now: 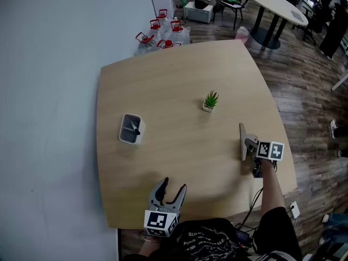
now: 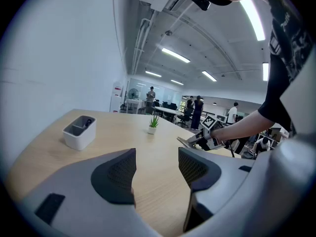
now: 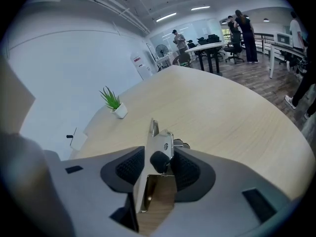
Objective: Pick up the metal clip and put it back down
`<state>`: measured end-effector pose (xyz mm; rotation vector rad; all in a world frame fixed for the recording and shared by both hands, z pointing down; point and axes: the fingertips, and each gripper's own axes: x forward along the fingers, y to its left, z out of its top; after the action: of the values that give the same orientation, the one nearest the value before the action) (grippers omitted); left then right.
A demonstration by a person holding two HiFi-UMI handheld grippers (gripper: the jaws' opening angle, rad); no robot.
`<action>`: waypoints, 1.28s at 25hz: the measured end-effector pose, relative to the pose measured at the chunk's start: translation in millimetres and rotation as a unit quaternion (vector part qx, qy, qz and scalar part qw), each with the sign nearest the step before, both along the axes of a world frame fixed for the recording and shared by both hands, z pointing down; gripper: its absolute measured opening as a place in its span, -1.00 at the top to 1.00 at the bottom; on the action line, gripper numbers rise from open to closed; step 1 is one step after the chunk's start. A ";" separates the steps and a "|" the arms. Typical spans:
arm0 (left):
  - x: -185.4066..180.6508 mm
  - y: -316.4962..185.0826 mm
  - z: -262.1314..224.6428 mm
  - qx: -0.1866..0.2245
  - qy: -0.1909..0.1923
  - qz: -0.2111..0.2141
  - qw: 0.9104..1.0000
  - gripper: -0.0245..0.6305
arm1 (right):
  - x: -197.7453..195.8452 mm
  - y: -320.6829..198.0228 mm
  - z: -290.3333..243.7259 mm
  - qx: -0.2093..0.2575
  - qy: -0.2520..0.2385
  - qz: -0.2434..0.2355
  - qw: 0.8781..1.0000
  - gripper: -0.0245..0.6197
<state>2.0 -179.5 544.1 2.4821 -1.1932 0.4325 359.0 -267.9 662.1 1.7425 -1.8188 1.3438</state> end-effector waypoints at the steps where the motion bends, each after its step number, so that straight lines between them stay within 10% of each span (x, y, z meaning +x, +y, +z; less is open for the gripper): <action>1: 0.3 0.4 -0.5 0.000 0.000 0.000 1.000 0.09 | -1.6 0.4 -1.1 0.002 -0.002 -0.005 1.000 0.28; 6: 1.6 4.5 -5.0 0.005 0.005 -0.001 1.000 0.09 | -4.1 3.2 -19.8 0.031 0.020 -0.019 0.999 -0.01; 32: 25.3 44.7 -37.3 0.058 0.045 0.032 0.997 0.09 | -107.7 129.5 -172.1 0.241 0.223 -0.096 0.940 -0.02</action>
<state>27.3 -134.9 506.8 2.6131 -1.1362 0.2713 251.3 -138.5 490.0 1.8287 -2.0719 0.3902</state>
